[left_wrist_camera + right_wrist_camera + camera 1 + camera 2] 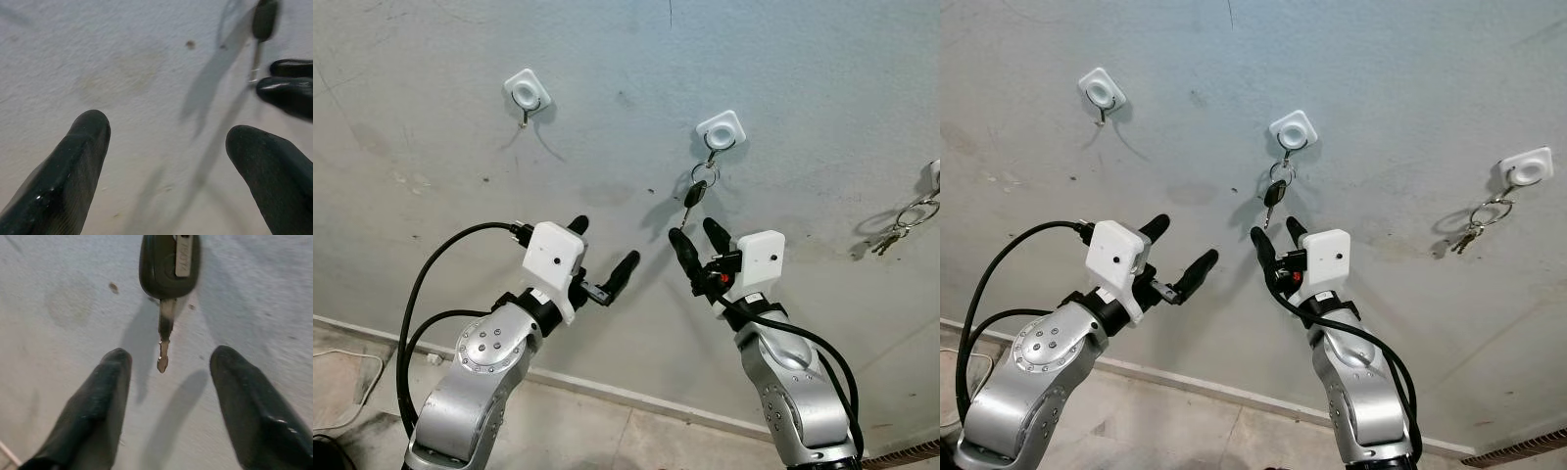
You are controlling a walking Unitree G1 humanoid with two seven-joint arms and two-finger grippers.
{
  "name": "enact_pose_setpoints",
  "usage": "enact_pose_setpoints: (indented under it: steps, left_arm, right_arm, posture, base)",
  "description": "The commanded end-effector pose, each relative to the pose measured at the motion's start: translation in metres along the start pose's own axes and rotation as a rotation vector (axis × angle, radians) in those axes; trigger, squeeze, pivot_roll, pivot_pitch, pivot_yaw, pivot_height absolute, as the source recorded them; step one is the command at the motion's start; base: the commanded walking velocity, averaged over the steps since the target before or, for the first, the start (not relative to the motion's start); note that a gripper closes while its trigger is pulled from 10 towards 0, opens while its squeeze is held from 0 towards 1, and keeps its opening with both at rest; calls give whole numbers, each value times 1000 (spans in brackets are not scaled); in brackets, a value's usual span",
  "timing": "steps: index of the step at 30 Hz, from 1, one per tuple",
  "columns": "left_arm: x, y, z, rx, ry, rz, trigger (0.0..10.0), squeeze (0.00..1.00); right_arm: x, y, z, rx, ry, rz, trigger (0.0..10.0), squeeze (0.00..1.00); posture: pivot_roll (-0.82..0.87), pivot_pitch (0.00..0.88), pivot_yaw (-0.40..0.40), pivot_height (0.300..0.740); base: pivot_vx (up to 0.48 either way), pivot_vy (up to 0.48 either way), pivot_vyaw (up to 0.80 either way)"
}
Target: Hang keys on a hook
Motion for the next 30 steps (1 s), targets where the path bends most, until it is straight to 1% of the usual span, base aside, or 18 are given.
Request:
enact_pose_setpoints:
  steps: [1, 2, 3, 6, 7, 8, 10, 13, 16, 18, 19, 20, 21, 24, 30]
  left_arm:
    - [-1, 4, -3, 1, 8, 28, 10000, 0]
    - [-2, 5, -5, -6, 11, 43, 10000, 0]
    - [-2, 12, -11, -30, 24, 96, 10000, 0]
    - [-3, 14, -13, -36, 28, 113, 10000, 0]
    - [-5, 21, -19, -59, 43, 164, 10000, 0]
    - [-5, 21, -19, -59, 43, 164, 10000, 0]
    - [-7, 26, -27, -90, 60, 206, 10000, 0]
    - [-8, 27, -32, -110, 69, 215, 10000, 0]
    - [-7, 26, -36, -128, 76, 221, 10000, 0]
    - [-6, 26, -36, -133, 77, 220, 10000, 0]
    - [-5, 25, -37, -135, 76, 219, 10000, 0]
    - [-4, 25, -37, -137, 76, 221, 10000, 0]
    - [-1, 25, -37, -137, 76, 222, 10000, 0]
    - [2, 21, -38, -145, 81, 212, 10000, 0]
    - [2, 21, -39, -134, 82, 216, 10000, 0]
  right_arm:
    - [-1, -4, 7, -22, -14, -14, 10000, 1000]
    - [-3, -4, 8, -25, -17, -22, 10000, 1000]
    - [-8, -6, 9, -16, -13, -41, 10000, 1000]
    - [-10, -7, 9, -16, -11, -48, 10000, 1000]
    - [-15, -9, 10, -20, -7, -65, 10000, 1000]
    - [-15, -9, 10, -20, -7, -65, 10000, 1000]
    - [-23, -12, 8, -27, 14, -96, 10000, 1000]
    - [-29, -15, 3, -14, 50, -121, 10000, 1000]
    - [-36, -21, -1, 10, 84, -172, 10000, 1000]
    - [-37, -23, -2, 14, 90, -183, 10000, 1000]
    - [-38, -25, -2, 16, 97, -190, 10000, 965]
    - [-39, -26, -3, 16, 104, -199, 10000, 651]
    - [-40, -29, -3, 22, 111, -209, 10000, 0]
    - [-42, -30, -5, 24, 128, -217, 10000, 0]
    - [-44, -28, -7, 41, 144, -216, 10000, 0]
  posture:
    - [234, 51, -59, 740]
    - [229, 51, -63, 740]
    - [216, 47, -72, 740]
    - [216, 47, -72, 740]
    - [206, 42, -80, 740]
    - [206, 42, -80, 740]
    - [200, 33, -87, 740]
    - [190, 24, -90, 740]
    - [176, 11, -91, 740]
    - [176, 11, -91, 740]
    - [176, 11, -91, 740]
    - [176, 11, -91, 740]
    - [157, 10, -92, 740]
    - [146, 13, -99, 740]
    - [142, 13, -97, 740]
  base:
    - [0, 0, 0]
    - [0, 0, 0]
    - [0, 0, 0]
    - [0, 0, 0]
    - [0, 0, 0]
    - [0, 0, 0]
    - [0, 0, 0]
    - [0, 0, 0]
    - [0, 0, -740]
    - [0, 0, -781]
    - [0, 0, -781]
    - [0, 0, -781]
    - [0, 0, -781]
    - [0, 0, -781]
    - [0, 0, -782]
Point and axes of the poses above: a point about 5 cm out from each wrist's last joint towards the gripper, its own x axis pointing out of the wrist towards the gripper, its own z axis along the axis of the wrist's last joint, y = z × x, the point moved 1 cm from there along x, pointing out of the wrist towards the gripper, and after that the axes turned 12 degrees about -x, right-handed, at the moved point
